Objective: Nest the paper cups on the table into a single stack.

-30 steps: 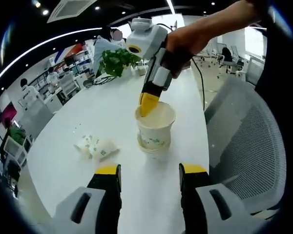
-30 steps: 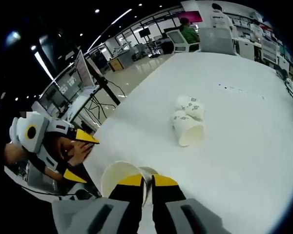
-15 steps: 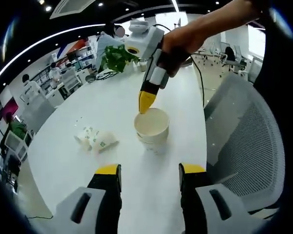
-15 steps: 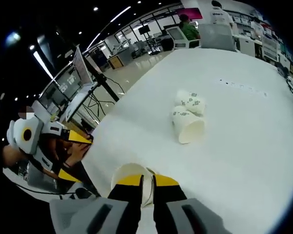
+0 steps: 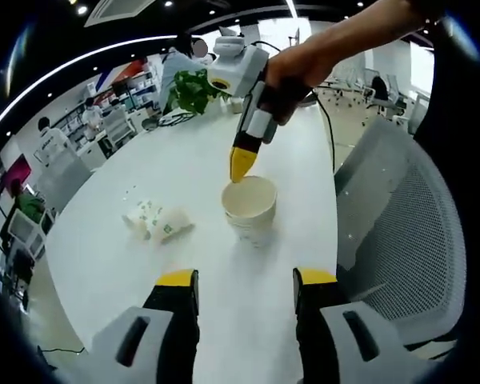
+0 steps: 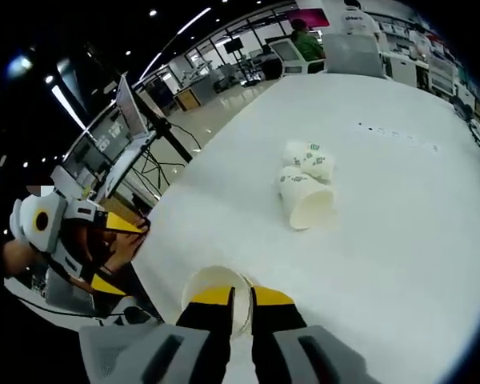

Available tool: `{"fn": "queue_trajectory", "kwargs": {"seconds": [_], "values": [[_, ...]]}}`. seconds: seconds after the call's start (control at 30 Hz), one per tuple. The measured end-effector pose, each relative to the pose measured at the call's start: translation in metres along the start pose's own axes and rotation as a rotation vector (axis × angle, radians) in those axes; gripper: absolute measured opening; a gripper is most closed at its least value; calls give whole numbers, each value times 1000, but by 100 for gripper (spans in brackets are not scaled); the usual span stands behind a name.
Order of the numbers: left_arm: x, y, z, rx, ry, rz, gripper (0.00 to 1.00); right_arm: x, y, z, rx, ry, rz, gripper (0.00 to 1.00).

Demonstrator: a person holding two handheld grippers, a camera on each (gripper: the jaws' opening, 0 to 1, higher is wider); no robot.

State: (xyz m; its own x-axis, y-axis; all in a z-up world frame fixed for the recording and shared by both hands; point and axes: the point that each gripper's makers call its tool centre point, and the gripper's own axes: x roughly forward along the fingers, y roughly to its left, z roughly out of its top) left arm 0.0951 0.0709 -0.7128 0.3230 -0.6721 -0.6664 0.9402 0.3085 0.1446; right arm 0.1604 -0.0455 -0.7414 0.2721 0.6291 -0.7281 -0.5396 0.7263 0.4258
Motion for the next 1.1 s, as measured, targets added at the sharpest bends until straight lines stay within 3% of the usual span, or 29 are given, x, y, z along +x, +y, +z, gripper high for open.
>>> {"fn": "queue_trajectory", "kwargs": {"seconds": [0.43, 0.7, 1.1], "values": [[6, 4, 0, 8, 7, -3, 45, -6, 1, 8, -4, -38, 3, 8], [15, 14, 2, 33, 19, -7, 45, -26, -3, 8, 3, -68, -12, 11], [33, 29, 16, 75, 13, -29, 45, -44, -13, -12, 39, -89, -35, 15]]}}
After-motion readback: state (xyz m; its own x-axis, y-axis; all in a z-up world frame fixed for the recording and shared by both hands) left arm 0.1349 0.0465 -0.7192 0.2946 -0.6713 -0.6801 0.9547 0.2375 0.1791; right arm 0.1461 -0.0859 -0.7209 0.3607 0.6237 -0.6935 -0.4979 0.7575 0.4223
